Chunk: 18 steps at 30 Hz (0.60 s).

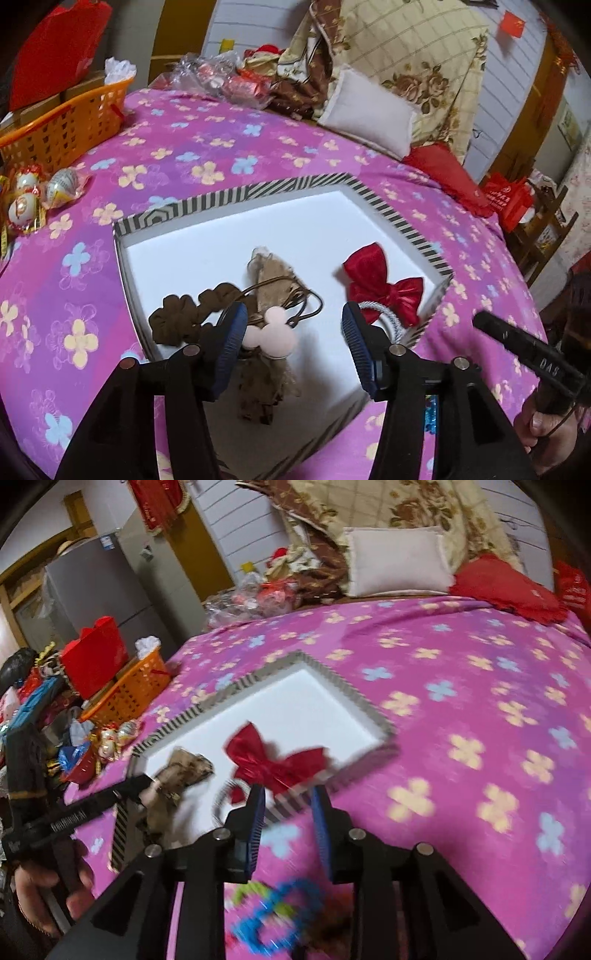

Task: Organize jewelry
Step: 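Open both tools to drop hair tie and bangle in the tray, then grasp the black scrunchie with the right tool near the beaded bracelets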

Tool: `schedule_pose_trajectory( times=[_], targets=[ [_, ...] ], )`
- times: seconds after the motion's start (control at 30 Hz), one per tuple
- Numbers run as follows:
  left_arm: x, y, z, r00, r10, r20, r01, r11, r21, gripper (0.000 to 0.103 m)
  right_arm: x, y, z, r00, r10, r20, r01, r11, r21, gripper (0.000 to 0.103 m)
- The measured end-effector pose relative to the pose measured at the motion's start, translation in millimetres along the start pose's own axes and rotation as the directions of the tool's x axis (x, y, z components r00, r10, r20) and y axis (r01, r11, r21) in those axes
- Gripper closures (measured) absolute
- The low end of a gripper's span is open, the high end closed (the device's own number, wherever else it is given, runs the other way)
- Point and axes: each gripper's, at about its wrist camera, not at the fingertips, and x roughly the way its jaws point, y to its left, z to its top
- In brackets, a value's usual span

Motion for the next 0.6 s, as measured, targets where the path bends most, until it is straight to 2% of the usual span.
schedule_pose_trajectory(
  times=[0.1,0.23,0.33,0.4,0.47,0.6],
  targets=[
    [-11.4,-3.1,0.2,0.999,-0.010,0.047,0.009,1.000,0.008,0.071,-16.2,-11.0,-11.6,0.999,-0.044,-0.020,0.044,0.999,-0.003,0.074],
    [-25.1,-20.0,-4.7,0.990,-0.123,0.071,0.118,0.990,0.072,0.071,-38.0,-26.6,-31.7,0.994,-0.095,-0.045,0.095,0.995,-0.001,0.073],
    [-24.7,-43.1,-15.8,0.978,-0.207,0.017,0.201,0.965,0.166,0.071,-49.2,-36.1,-47.8,0.991,-0.115,-0.064,0.115,0.993,-0.001,0.073],
    [-20.9,-58.4,-25.3,0.972,-0.232,-0.035,0.233,0.945,0.228,0.071,-54.8,-38.4,-60.2,0.990,-0.116,-0.079,0.116,0.993,-0.010,0.072],
    [-15.3,-73.8,-36.1,0.968,-0.236,-0.091,0.253,0.919,0.304,0.071,-58.6,-40.2,-71.7,0.988,-0.118,-0.095,0.117,0.993,-0.023,0.072],
    [-5.4,-92.5,-55.4,0.960,-0.221,-0.174,0.273,0.880,0.389,0.071,-56.2,-39.3,-86.2,0.985,-0.115,-0.130,0.109,0.993,-0.049,0.072]
  ],
)
